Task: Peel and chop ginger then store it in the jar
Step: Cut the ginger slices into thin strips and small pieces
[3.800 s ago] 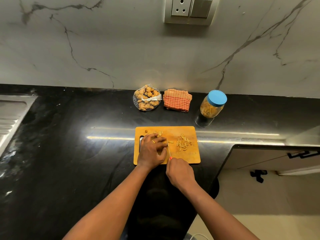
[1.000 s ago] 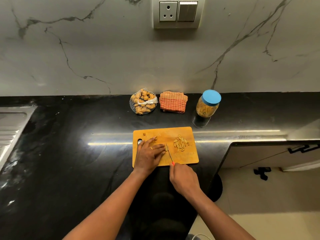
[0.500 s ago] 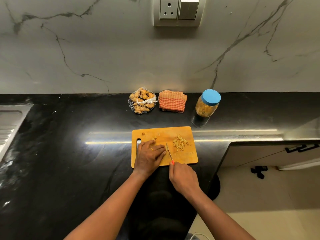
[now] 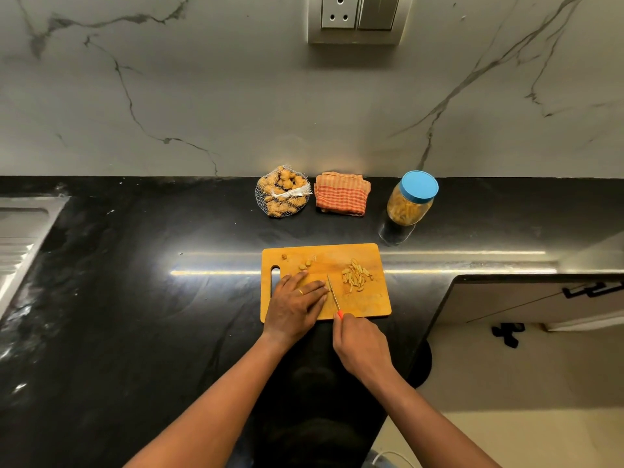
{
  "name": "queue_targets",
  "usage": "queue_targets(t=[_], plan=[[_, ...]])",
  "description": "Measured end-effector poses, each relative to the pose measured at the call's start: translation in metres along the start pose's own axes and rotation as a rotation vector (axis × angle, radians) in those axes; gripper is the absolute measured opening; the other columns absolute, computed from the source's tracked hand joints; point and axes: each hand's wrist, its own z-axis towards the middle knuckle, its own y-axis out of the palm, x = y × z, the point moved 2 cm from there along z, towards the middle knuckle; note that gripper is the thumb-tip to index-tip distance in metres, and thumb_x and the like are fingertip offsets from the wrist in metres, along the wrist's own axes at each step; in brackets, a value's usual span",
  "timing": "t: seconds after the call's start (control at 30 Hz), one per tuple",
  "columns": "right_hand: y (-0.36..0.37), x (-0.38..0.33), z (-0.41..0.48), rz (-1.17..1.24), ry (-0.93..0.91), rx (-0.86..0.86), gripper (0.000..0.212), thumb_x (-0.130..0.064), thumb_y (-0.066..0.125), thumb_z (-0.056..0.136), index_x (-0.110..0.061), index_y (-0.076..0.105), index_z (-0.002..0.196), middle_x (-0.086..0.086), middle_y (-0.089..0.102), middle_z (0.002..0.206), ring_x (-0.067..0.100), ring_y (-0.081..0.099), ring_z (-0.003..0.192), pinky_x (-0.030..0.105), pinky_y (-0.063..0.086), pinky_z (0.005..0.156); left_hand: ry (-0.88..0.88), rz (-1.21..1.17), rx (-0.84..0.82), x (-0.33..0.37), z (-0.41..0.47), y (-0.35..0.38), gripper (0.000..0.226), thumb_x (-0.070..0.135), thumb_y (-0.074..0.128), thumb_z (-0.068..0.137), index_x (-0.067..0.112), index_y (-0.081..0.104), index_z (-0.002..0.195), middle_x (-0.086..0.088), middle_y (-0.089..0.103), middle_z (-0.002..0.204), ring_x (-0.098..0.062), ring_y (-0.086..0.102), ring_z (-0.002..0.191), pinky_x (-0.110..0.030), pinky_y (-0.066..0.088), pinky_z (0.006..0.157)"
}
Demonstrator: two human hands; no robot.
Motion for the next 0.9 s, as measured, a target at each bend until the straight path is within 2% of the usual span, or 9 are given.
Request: queue_targets(t=[0.1,0.17,0.3,0.4,0.7,0.9], plan=[[-0.001,0.000,0.000,-0.001,0.002,-0.003,0.048,-0.045,0.025,0.105,-0.017,0.062,0.094,0.004,0.068,0.085,0.024,0.066,0.075,0.036,0.047,0.059,0.006,-0.009,0.036,0.003,0.007,-0.003,0.026,0.038,0.057,0.091,0.022,0.077,0.095,0.009,0.074,0.103,-0.026,0.061,0.111,-0.039,0.045,0.088],[-0.001,0.000,0.000,-0.010,0.004,-0.005,0.047,-0.044,0.025,0.105,-0.017,0.062,0.094,0.004,0.068,0.086,0.024,0.066,0.076,0.035,0.045,0.059,0.028,-0.003,0.055,0.003,0.007,-0.004,0.024,0.036,0.059,0.090,0.022,0.077,0.094,0.009,0.074,0.102,-0.026,0.061,0.110,-0.038,0.043,0.087],[-0.001,-0.003,0.002,-0.013,0.004,-0.027,0.046,-0.044,0.025,0.105,-0.017,0.062,0.096,0.004,0.069,0.087,0.023,0.066,0.077,0.036,0.049,0.062,0.050,0.016,0.036,0.002,0.000,0.000,0.023,0.034,0.060,0.091,0.022,0.076,0.100,0.007,0.071,0.110,-0.028,0.058,0.117,-0.043,0.043,0.094],[-0.002,-0.004,0.004,-0.038,-0.008,-0.047,0.045,-0.041,0.026,0.106,-0.015,0.062,0.099,0.006,0.069,0.091,0.025,0.067,0.082,0.035,0.046,0.063,0.069,0.028,0.020,0.001,-0.003,0.003,0.023,0.033,0.060,0.092,0.021,0.075,0.104,0.006,0.070,0.114,-0.030,0.056,0.121,-0.046,0.042,0.098],[-0.015,-0.013,0.017,-0.063,-0.007,-0.133,0.039,-0.031,0.030,0.106,-0.010,0.063,0.106,0.012,0.066,0.105,0.031,0.064,0.096,0.038,0.049,0.073,0.110,0.073,0.033,0.002,-0.004,0.005,0.022,0.031,0.059,0.093,0.019,0.074,0.105,0.004,0.069,0.116,-0.032,0.056,0.119,-0.048,0.042,0.097],[-0.009,-0.007,0.004,-0.100,0.002,-0.122,0.039,-0.033,0.029,0.106,-0.012,0.063,0.105,0.009,0.068,0.102,0.027,0.067,0.092,0.035,0.047,0.067,0.111,0.084,0.037,0.003,-0.004,0.003,0.021,0.029,0.060,0.093,0.018,0.074,0.104,0.003,0.069,0.116,-0.031,0.056,0.119,-0.047,0.043,0.097]])
